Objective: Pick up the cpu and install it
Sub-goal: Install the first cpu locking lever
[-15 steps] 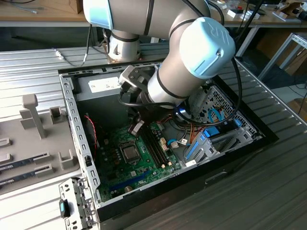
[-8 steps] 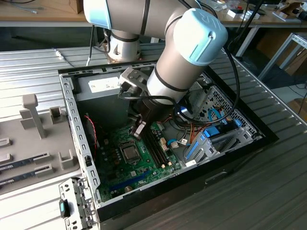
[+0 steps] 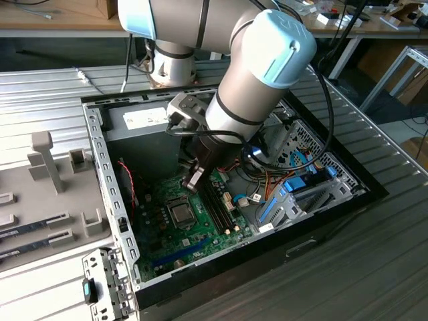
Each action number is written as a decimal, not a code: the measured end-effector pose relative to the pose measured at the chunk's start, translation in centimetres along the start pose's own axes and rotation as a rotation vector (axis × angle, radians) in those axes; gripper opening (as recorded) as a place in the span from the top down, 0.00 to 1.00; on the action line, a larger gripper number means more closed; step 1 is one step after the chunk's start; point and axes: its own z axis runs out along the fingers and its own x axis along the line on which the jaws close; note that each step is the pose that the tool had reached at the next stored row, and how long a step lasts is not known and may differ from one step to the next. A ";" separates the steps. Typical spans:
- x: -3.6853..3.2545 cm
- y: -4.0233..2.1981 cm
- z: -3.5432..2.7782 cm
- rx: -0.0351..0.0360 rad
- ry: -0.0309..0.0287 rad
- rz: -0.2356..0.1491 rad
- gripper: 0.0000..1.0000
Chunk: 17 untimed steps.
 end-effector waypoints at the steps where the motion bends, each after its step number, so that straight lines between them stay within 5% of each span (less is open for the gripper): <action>1: -0.14 -0.06 -0.02 0.0101 0.0110 0.003 0.89; 3: -0.38 -0.16 0.00 0.0292 0.0313 0.007 0.89; 8: -0.53 -0.24 0.25 0.0608 0.0604 0.014 0.89; 11: -0.63 -0.30 0.57 0.0691 0.0681 0.016 0.89; 17: -0.77 -0.60 2.11 0.0720 0.0705 0.017 0.89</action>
